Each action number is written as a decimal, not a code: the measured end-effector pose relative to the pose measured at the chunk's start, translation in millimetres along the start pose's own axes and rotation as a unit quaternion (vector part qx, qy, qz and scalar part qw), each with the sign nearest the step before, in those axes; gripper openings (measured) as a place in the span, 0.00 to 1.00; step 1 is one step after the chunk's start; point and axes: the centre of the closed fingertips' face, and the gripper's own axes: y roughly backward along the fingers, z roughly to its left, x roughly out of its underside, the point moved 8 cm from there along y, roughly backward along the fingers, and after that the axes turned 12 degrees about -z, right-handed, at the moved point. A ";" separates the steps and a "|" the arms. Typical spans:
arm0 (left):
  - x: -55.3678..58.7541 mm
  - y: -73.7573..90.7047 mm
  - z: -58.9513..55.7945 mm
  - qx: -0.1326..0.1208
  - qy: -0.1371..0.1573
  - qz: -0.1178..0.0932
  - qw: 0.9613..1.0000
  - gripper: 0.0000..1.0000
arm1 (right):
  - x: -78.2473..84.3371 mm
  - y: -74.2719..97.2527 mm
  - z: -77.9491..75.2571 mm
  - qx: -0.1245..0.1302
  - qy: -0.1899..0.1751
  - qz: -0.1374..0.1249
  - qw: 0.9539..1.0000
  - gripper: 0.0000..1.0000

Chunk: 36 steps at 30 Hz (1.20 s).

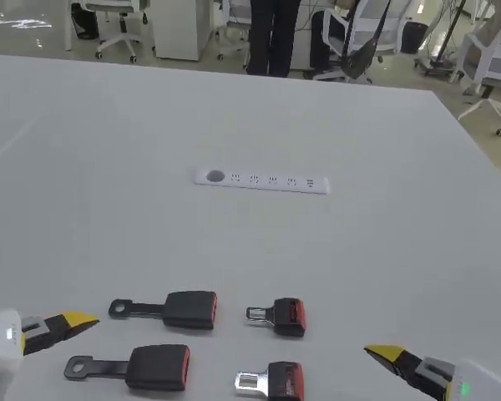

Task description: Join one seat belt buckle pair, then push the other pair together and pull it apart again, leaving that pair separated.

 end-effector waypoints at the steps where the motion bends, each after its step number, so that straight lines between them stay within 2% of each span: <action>1: 0.4 -1.8 0.9 0.004 -0.002 0.003 1.000 0.82 | -0.2 -1.8 -0.9 -0.005 0.002 0.001 1.000 0.67; 7: 0.1 -15.5 5.8 0.032 -0.020 0.024 0.999 0.74 | 0.6 -11.5 -3.5 -0.031 0.019 0.010 0.999 0.60; 10: 0.8 -22.0 5.7 0.056 -0.039 0.043 0.997 0.68 | 1.5 -17.3 -3.2 -0.052 0.040 0.019 0.998 0.55; 12: 1.7 -25.8 6.3 0.064 -0.047 0.050 0.996 0.65 | 1.6 -22.0 -2.6 -0.065 0.049 0.023 0.996 0.53; 21: 5.8 -39.0 12.5 0.106 -0.074 0.084 0.988 0.52 | 2.6 -38.8 -4.4 -0.103 0.074 0.038 0.991 0.45; 23: 3.6 -42.0 14.0 0.115 -0.081 0.092 0.986 0.50 | 3.4 -42.6 -4.8 -0.111 0.080 0.043 0.990 0.42; 29: 2.5 -51.2 17.3 0.129 -0.094 0.112 0.981 0.45 | 4.2 -53.0 -8.0 -0.123 0.086 0.053 0.987 0.38; 31: 6.5 -52.9 19.7 0.138 -0.102 0.122 0.978 0.42 | 4.8 -57.0 -8.7 -0.129 0.087 0.056 0.986 0.37; 32: 4.6 -54.5 19.9 0.143 -0.105 0.127 0.976 0.41 | 5.5 -58.6 -9.0 -0.131 0.089 0.059 0.986 0.36; 36: 8.9 -59.7 22.1 0.150 -0.112 0.137 0.973 0.37 | 9.7 -66.7 -12.5 -0.142 0.094 0.072 0.983 0.34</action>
